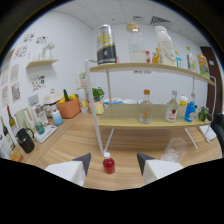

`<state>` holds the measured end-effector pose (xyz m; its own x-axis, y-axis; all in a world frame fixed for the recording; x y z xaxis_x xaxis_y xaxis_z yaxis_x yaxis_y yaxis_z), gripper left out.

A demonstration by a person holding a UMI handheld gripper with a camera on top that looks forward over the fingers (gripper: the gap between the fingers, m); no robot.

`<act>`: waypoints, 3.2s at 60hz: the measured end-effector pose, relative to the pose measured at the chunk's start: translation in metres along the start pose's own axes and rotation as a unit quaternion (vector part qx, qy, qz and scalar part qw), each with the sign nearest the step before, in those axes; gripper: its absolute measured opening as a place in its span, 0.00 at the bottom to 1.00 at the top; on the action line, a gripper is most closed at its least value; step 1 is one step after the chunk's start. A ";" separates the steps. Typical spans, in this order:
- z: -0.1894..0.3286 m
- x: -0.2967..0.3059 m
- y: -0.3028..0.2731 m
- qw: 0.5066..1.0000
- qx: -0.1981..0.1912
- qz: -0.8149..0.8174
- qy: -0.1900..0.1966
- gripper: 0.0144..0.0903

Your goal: Make me a cup of Vodka Sunrise.

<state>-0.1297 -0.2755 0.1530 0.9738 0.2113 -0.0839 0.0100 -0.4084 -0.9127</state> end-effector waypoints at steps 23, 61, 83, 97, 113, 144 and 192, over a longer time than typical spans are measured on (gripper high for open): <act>-0.083 0.146 0.023 0.997 0.000 -0.004 0.071 0.93; -0.117 0.280 -0.177 0.987 0.119 0.017 0.104 0.95; -0.049 0.345 -0.278 0.983 0.146 0.011 0.112 0.91; -0.015 0.350 -0.282 0.987 0.123 0.012 0.098 0.53; -0.020 0.353 -0.282 0.986 0.120 -0.005 0.113 0.49; -0.086 0.283 -0.196 0.989 0.107 0.029 0.098 0.48; -0.007 0.248 -0.067 0.814 -0.058 -0.534 0.220 0.47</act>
<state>0.1123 -0.2018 0.1963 0.3825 0.1717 0.9079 0.9010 -0.2869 -0.3254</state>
